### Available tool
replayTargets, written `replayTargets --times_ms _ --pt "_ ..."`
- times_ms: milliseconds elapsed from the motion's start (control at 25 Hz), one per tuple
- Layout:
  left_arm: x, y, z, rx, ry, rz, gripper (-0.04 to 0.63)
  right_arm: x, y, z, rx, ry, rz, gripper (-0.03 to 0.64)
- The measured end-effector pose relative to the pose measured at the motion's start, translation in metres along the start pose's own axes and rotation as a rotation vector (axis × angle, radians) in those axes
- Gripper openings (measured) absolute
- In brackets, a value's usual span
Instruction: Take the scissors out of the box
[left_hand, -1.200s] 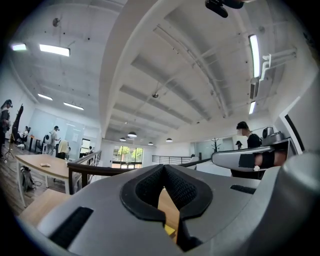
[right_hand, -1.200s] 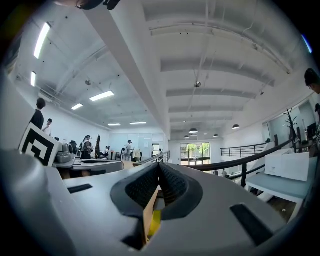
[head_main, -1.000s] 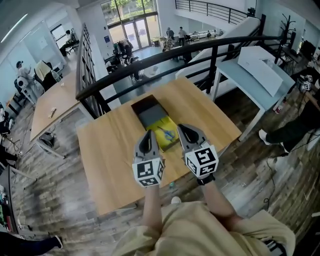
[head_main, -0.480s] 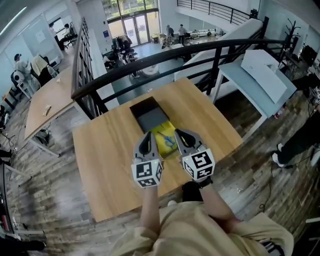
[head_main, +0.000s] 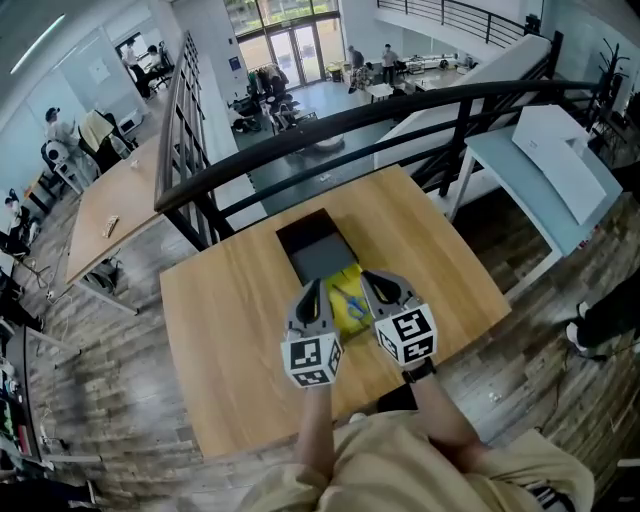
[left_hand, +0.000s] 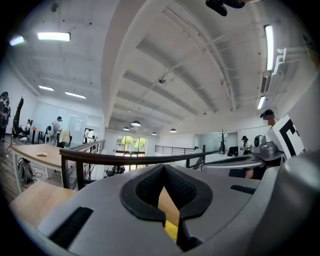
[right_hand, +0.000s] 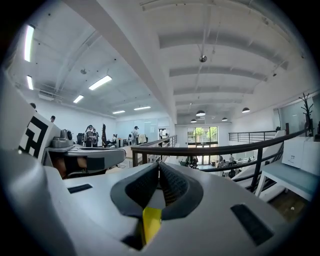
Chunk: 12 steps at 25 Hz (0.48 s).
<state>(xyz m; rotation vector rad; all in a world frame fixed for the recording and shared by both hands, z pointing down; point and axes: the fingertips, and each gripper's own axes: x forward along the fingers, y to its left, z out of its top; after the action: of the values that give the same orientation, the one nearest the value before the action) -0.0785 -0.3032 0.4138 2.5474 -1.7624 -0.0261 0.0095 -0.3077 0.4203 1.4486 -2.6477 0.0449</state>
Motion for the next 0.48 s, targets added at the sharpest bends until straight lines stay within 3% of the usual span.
replayTargets --times_ms 480 --pt "0.043 0.035 -0.045 -0.069 0.072 0.045 0.012 0.064 -0.010 -0.075 0.005 0.246 0.096 0.015"
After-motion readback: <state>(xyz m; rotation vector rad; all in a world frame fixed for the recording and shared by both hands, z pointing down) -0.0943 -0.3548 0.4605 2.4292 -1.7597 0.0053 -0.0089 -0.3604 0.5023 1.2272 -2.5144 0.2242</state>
